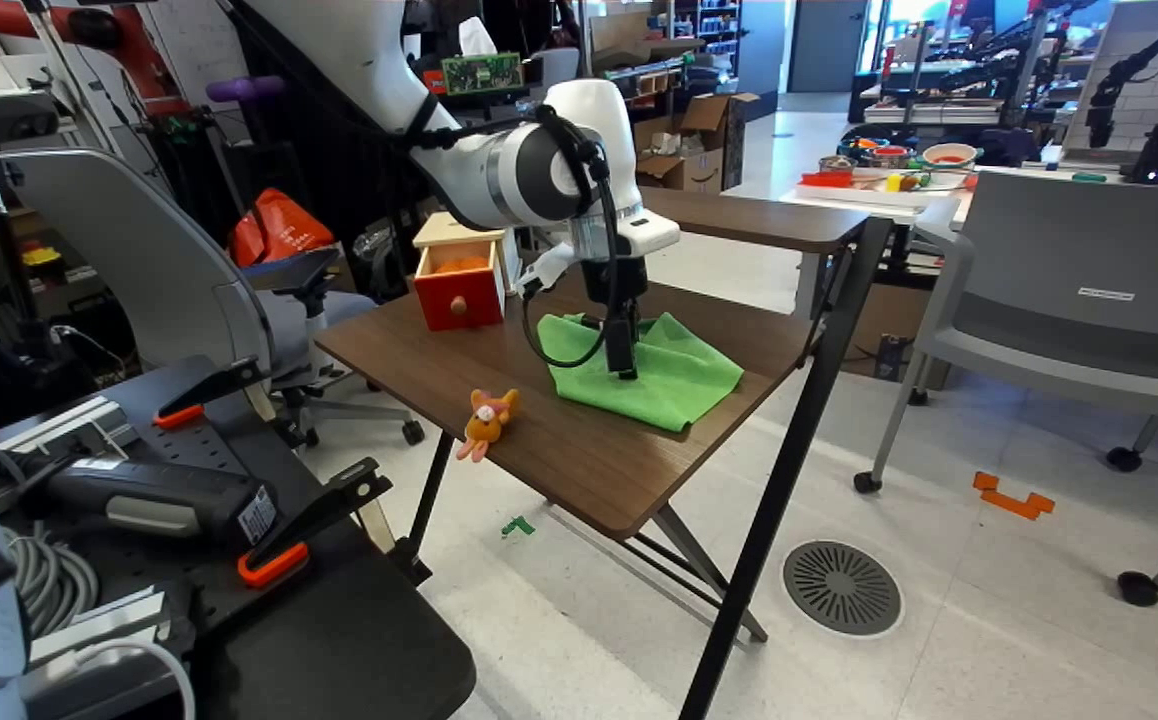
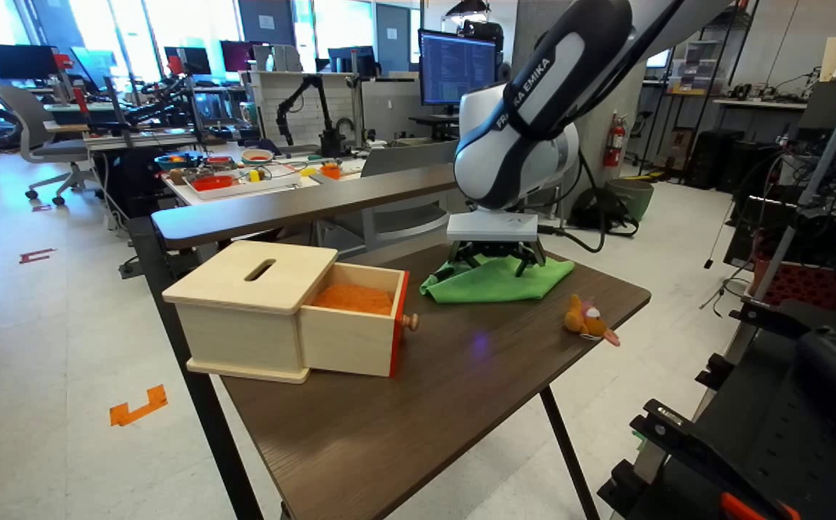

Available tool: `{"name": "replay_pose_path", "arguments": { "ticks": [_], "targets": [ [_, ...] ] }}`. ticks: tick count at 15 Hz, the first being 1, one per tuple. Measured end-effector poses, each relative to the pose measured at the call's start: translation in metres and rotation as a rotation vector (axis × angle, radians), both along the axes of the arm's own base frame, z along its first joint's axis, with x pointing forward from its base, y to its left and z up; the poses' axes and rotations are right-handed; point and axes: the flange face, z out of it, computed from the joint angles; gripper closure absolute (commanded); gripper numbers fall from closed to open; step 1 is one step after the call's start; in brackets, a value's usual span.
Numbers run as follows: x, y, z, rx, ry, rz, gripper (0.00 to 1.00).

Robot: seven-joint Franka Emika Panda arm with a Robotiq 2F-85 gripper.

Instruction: Move the green towel to the right.

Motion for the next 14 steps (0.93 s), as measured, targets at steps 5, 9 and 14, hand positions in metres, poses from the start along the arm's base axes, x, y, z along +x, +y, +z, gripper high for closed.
{"name": "replay_pose_path", "arguments": {
  "ticks": [5,9,14],
  "targets": [
    [-0.021,-0.031,0.001,-0.034,0.013,-0.032,0.00],
    [-0.046,-0.055,0.001,-0.054,0.036,-0.063,0.00],
    [-0.073,-0.067,0.002,-0.057,0.060,-0.087,0.00]
  ]
}}
